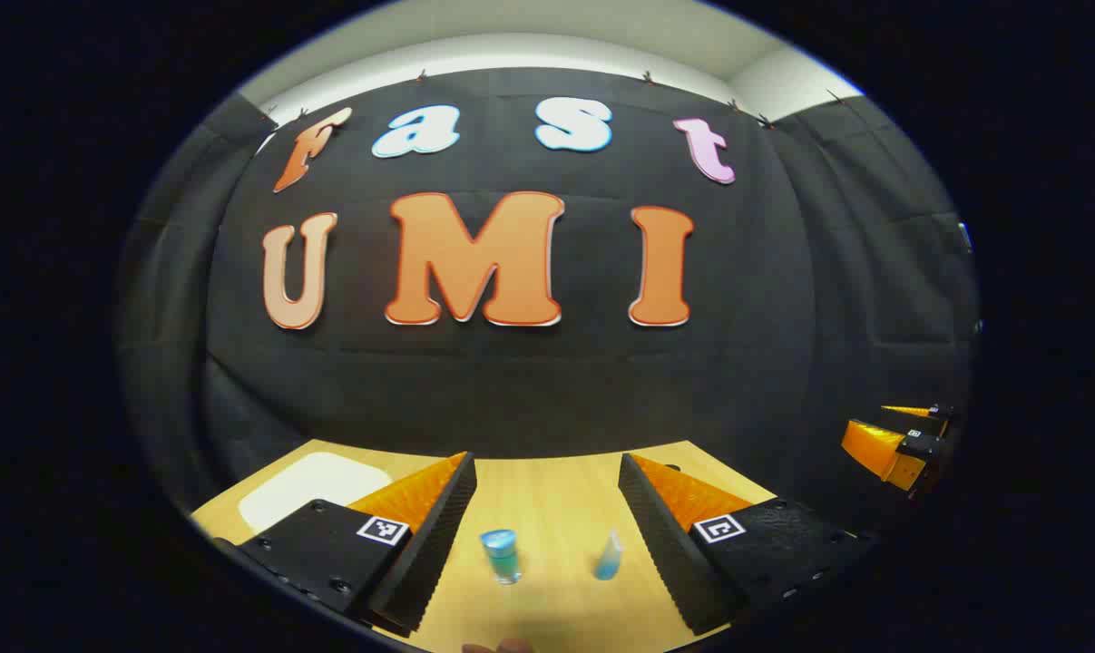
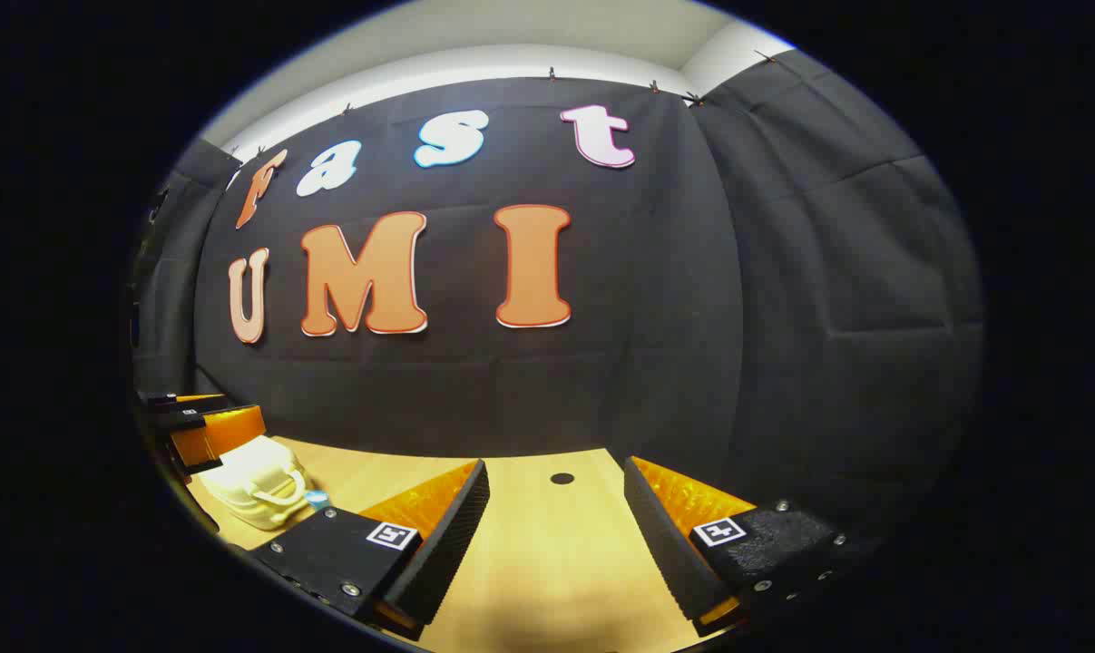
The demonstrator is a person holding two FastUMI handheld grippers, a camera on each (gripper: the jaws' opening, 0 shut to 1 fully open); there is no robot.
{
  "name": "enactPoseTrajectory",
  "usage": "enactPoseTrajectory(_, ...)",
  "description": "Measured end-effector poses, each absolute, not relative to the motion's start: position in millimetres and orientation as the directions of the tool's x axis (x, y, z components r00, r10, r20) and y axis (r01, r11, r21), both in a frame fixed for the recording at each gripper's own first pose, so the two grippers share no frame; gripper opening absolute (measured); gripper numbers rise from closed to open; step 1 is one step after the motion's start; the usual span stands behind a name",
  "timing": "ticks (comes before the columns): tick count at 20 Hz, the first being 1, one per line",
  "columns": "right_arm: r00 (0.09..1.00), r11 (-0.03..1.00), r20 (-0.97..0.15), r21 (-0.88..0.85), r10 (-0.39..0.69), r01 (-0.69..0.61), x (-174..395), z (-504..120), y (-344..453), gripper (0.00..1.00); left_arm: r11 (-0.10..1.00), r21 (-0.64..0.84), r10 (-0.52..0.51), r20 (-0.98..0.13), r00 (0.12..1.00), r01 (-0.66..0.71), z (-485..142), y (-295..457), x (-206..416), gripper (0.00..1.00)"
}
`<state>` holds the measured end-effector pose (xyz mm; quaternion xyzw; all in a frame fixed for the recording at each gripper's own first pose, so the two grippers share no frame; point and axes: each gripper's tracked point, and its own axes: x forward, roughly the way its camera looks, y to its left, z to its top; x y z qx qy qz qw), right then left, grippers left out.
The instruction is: First open the suitcase, pack the skin care products into it, and then close the suitcase.
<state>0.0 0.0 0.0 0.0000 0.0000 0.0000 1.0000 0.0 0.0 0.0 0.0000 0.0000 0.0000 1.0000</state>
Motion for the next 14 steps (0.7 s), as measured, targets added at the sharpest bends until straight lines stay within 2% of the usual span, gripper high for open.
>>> enactPoseTrajectory(4,1.0,0.988,-0.005,0.151,0.02,-0.019,-25,14,66,0.95,0.998,0.029,0.054,0.024,0.998,-0.055,14,88,-22,0.97)
enactPoseTrajectory(8,0.996,0.994,-0.067,0.097,0.055,-0.048,-32,7,106,0.95,0.995,-0.046,0.094,-0.006,0.996,-0.094,11,130,-31,0.98)
enactPoseTrajectory(10,0.992,0.996,-0.108,0.068,0.058,-0.051,-32,-1,116,0.94,0.99,-0.008,0.138,-0.005,0.99,-0.138,16,146,-35,0.98)
enactPoseTrajectory(14,0.986,0.992,-0.111,0.05,0.124,-0.119,-27,4,136,0.95,0.99,-0.033,0.138,0.005,0.99,-0.138,26,138,-38,0.98)
